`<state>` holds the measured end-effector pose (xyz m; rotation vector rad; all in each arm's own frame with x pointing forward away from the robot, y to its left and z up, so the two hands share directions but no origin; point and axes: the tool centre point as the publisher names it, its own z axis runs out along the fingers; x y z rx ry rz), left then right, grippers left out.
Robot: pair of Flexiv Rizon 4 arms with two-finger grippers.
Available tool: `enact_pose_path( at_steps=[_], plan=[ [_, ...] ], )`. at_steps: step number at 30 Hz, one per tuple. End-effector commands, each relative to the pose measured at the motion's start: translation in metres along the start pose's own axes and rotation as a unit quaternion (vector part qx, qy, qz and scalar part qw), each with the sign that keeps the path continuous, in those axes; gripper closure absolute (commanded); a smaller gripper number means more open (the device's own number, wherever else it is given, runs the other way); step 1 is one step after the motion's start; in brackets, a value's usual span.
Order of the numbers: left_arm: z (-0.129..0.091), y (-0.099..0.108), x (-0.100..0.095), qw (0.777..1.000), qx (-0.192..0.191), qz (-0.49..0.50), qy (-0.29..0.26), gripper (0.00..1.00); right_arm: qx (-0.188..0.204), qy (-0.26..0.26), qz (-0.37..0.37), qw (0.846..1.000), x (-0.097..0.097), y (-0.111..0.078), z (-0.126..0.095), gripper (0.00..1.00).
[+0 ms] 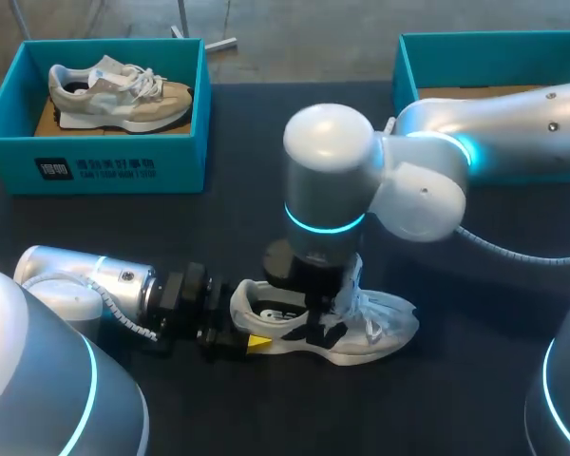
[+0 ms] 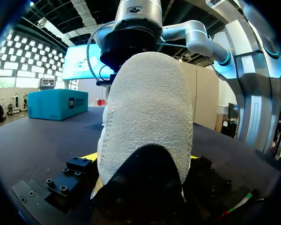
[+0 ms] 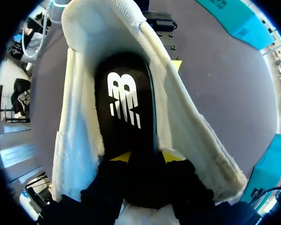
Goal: Take the shoe out of the shoebox, open the shoe tongue, remove and reinsert the insole, then place the shoe into the shoebox
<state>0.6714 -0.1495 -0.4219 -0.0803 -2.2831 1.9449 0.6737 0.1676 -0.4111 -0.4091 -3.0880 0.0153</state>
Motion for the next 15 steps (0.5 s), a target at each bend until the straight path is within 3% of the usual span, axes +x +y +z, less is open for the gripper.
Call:
enact_pose_path(
  at_steps=[1, 7, 9, 11, 15],
  plan=[
    [0.001, 0.002, -0.001, 1.0, -0.001, 0.0, -0.001, 1.0, 0.023, 0.02, -0.001, 1.0, 0.017, 0.012, 0.028, 0.68],
    [0.001, 0.002, -0.001, 1.0, -0.001, 0.0, -0.001, 1.0, 0.034, 0.042, -0.002, 0.999, 0.032, 0.008, 0.032, 0.77],
    [0.001, 0.002, -0.001, 1.0, -0.001, 0.0, -0.001, 1.0, 0.033, 0.044, -0.002, 0.998, 0.035, 0.006, 0.033, 0.84],
    [0.001, 0.002, -0.001, 1.0, -0.001, 0.0, -0.001, 1.0, 0.028, 0.047, -0.001, 0.998, 0.038, 0.006, 0.031, 0.99],
    [0.001, 0.002, -0.001, 1.0, -0.001, 0.0, -0.001, 1.0, 0.009, 0.034, 0.003, 0.999, 0.039, 0.003, 0.023, 1.0]
  ],
)
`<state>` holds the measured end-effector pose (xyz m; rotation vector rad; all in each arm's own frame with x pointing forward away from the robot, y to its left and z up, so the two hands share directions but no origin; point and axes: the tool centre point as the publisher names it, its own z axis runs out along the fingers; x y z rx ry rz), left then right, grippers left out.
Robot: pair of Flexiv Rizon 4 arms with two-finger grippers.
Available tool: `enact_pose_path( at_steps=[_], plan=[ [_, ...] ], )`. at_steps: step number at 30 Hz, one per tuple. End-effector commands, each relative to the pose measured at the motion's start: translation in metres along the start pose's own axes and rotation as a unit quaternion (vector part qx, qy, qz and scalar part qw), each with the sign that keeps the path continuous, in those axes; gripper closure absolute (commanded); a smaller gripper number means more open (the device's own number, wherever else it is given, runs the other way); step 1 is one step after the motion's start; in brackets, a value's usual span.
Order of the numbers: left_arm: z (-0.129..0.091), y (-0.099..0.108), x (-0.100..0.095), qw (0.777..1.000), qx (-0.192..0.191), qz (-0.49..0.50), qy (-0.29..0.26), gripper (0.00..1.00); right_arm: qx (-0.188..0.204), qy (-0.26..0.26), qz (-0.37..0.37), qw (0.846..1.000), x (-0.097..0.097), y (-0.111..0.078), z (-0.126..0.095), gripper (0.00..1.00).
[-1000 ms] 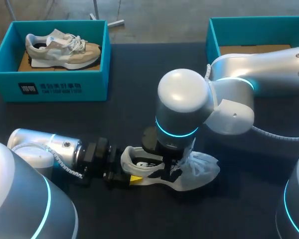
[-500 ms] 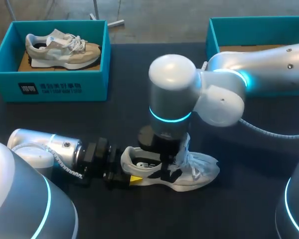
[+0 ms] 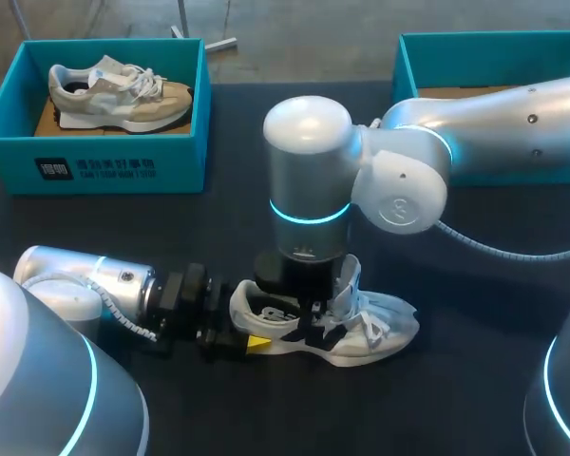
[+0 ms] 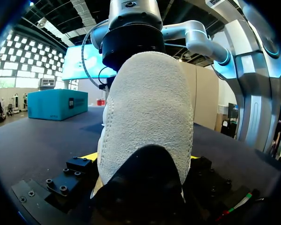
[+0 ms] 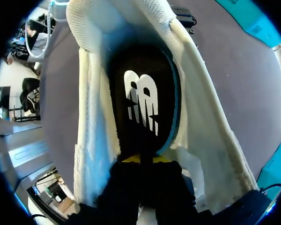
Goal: Take the shoe out of the shoebox, open the shoe tongue, remove and reinsert the insole, then place the shoe into the shoebox
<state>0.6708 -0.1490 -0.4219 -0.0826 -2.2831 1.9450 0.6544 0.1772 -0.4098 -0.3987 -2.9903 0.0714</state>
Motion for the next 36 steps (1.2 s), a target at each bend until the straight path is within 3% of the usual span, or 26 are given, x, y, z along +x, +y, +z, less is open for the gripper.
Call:
enact_pose_path(
  at_steps=[1, 9, 16, 17, 19, 24, 29, 36],
  plan=[
    [0.001, 0.001, -0.002, 1.0, -0.001, -0.001, -0.002, 1.0, -0.017, -0.016, 0.002, 1.0, 0.016, -0.001, 0.023, 1.0],
    [0.001, 0.001, -0.002, 1.0, -0.001, -0.001, -0.002, 1.0, -0.067, -0.06, 0.004, 0.996, 0.019, -0.008, -0.002, 1.0],
    [0.001, 0.001, -0.002, 1.0, -0.001, -0.001, -0.002, 1.0, -0.067, -0.06, 0.004, 0.996, 0.019, -0.008, -0.002, 1.0],
    [0.001, 0.001, -0.002, 1.0, -0.001, -0.001, -0.002, 1.0, -0.129, -0.11, -0.006, 0.985, 0.017, -0.013, -0.029, 1.0],
    [0.001, 0.001, -0.002, 1.0, -0.001, -0.001, -0.002, 1.0, -0.134, -0.118, -0.007, 0.984, 0.017, -0.013, -0.034, 1.0],
    [0.001, 0.001, -0.002, 1.0, -0.001, -0.001, -0.002, 1.0, -0.189, -0.149, -0.021, 0.97, 0.017, -0.015, -0.048, 1.0],
    [0.001, 0.001, -0.002, 1.0, -0.001, -0.001, -0.002, 1.0, -0.218, -0.164, -0.031, 0.962, 0.015, -0.015, -0.054, 1.0],
    [0.001, 0.001, -0.002, 1.0, -0.001, -0.001, -0.002, 1.0, -0.227, -0.167, -0.029, 0.959, 0.014, -0.018, -0.055, 1.0]
  ],
)
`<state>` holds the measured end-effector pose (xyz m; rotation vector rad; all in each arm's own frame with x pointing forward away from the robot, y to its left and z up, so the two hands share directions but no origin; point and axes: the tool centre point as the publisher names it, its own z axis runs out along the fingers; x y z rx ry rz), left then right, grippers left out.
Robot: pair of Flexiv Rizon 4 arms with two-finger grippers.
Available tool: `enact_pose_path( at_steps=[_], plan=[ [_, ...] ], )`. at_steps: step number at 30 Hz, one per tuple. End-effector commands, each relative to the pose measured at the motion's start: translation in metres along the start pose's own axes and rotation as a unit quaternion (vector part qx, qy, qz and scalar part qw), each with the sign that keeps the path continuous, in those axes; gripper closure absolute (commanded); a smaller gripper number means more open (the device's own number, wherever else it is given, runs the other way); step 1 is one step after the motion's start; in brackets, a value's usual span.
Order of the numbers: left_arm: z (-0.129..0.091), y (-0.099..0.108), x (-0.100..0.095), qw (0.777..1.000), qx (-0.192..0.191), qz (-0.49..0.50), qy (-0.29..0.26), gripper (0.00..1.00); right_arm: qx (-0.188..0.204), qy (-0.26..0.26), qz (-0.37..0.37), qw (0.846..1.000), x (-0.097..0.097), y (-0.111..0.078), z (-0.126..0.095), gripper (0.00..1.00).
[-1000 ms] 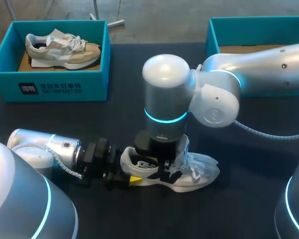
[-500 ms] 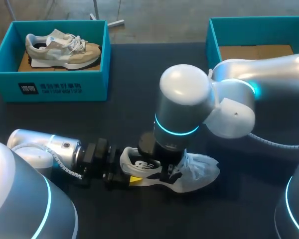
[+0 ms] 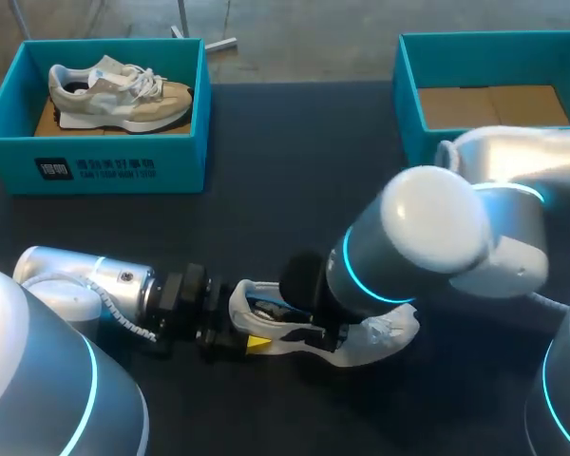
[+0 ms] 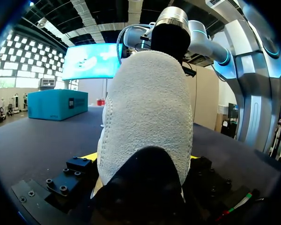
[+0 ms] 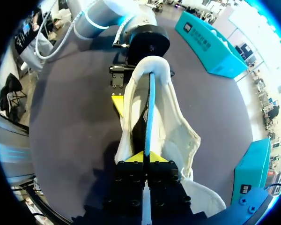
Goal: Take the shoe out of the shoebox, open the shoe tongue, remove and reinsert the insole, then place the shoe into the shoebox
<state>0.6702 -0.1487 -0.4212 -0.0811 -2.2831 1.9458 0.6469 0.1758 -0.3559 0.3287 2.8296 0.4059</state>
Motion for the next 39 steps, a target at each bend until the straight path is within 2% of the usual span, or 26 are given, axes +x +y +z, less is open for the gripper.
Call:
enact_pose_path(
  at_steps=[1, 6, 8, 9, 10, 11, 25, 34, 39],
  plan=[
    [0.001, 0.002, -0.002, 1.0, -0.001, 0.0, -0.001, 1.0, -0.042, 0.001, 0.001, 0.999, -0.001, -0.01, -0.007, 1.0],
    [0.001, 0.002, -0.002, 1.0, -0.001, 0.0, -0.001, 1.0, -0.045, -0.002, -0.002, 0.999, -0.006, -0.007, -0.009, 1.0],
    [0.001, 0.002, -0.002, 1.0, -0.001, 0.0, -0.001, 1.0, -0.044, -0.001, -0.003, 0.999, -0.006, -0.006, -0.009, 0.84],
    [0.001, 0.002, -0.002, 1.0, -0.001, 0.0, -0.001, 1.0, -0.044, -0.001, -0.004, 0.999, -0.007, -0.005, -0.009, 0.7],
    [0.001, 0.002, -0.002, 1.0, -0.001, 0.0, -0.001, 1.0, -0.044, 0.0, -0.005, 0.999, -0.008, -0.005, -0.009, 0.61],
    [0.001, 0.002, -0.002, 1.0, -0.001, 0.0, -0.001, 1.0, -0.044, 0.0, -0.006, 0.999, -0.008, -0.004, -0.009, 0.59],
    [0.001, 0.002, -0.002, 1.0, -0.001, 0.0, -0.001, 1.0, -0.034, 0.017, -0.02, 0.999, -0.01, 0.005, -0.022, 0.62],
    [0.001, 0.002, -0.002, 1.0, -0.001, 0.0, -0.001, 1.0, -0.027, 0.044, -0.025, 0.998, -0.011, 0.019, -0.02, 0.69],
    [0.001, 0.002, -0.002, 1.0, -0.001, 0.0, -0.001, 1.0, -0.015, 0.06, -0.029, 0.998, -0.012, 0.026, -0.02, 0.68]
  ],
)
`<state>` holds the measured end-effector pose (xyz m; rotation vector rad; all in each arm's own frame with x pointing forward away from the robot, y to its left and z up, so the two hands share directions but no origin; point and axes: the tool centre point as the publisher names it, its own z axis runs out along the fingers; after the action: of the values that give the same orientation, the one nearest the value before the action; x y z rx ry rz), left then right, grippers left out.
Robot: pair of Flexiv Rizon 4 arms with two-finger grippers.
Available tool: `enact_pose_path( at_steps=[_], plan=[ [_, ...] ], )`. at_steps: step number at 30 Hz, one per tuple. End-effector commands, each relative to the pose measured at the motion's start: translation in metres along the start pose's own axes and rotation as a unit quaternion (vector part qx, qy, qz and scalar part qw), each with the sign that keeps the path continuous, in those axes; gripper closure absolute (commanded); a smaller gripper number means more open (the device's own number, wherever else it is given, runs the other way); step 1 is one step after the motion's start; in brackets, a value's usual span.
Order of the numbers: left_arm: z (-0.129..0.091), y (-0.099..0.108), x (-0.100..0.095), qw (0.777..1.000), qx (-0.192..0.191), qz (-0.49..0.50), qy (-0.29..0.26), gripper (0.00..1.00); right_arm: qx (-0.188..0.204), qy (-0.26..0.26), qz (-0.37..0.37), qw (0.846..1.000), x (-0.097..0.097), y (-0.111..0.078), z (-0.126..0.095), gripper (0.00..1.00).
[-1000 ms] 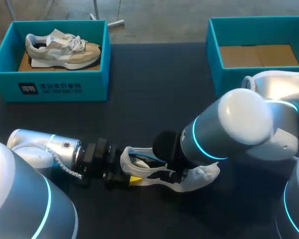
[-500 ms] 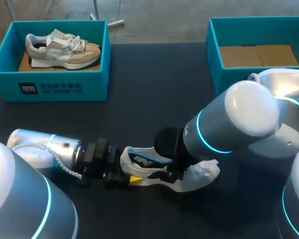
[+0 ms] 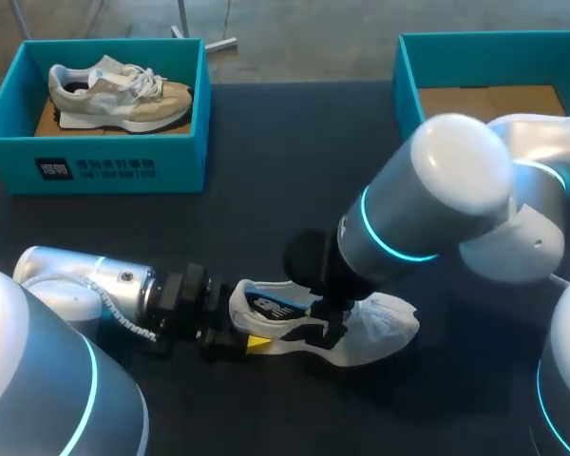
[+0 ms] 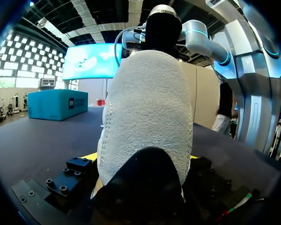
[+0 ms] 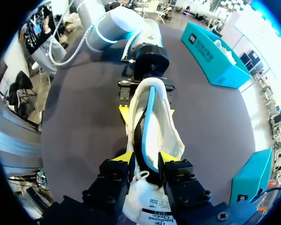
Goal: Take the shoe out of the shoebox, open the shoe tongue, remove and reinsert the insole, then place the shoe into the shoebox
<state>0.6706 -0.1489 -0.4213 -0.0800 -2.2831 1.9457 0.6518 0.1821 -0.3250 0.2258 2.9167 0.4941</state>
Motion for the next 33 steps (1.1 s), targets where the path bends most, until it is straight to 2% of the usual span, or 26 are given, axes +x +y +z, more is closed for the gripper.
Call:
enact_pose_path(
  at_steps=[1, 10, 25, 26, 33],
  plan=[
    [0.001, 0.002, -0.002, 1.0, -0.001, 0.0, -0.001, 1.0, 0.011, 0.011, -0.002, 1.0, -0.003, 0.012, 0.006, 0.68],
    [0.001, 0.002, -0.002, 1.0, -0.001, 0.0, -0.001, 1.0, 0.021, 0.032, -0.003, 0.999, 0.0, 0.026, 0.01, 0.69],
    [0.001, 0.002, -0.002, 1.0, -0.001, 0.0, -0.001, 1.0, 0.022, 0.033, -0.004, 0.999, 0.0, 0.026, 0.01, 0.69],
    [0.001, 0.002, -0.002, 1.0, -0.001, 0.0, -0.001, 1.0, 0.036, 0.046, -0.019, 0.998, -0.003, 0.034, 0.009, 1.0],
    [0.001, 0.002, -0.002, 1.0, -0.001, 0.0, -0.001, 1.0, 0.038, 0.05, -0.02, 0.998, -0.002, 0.034, 0.008, 1.0]
  ],
)
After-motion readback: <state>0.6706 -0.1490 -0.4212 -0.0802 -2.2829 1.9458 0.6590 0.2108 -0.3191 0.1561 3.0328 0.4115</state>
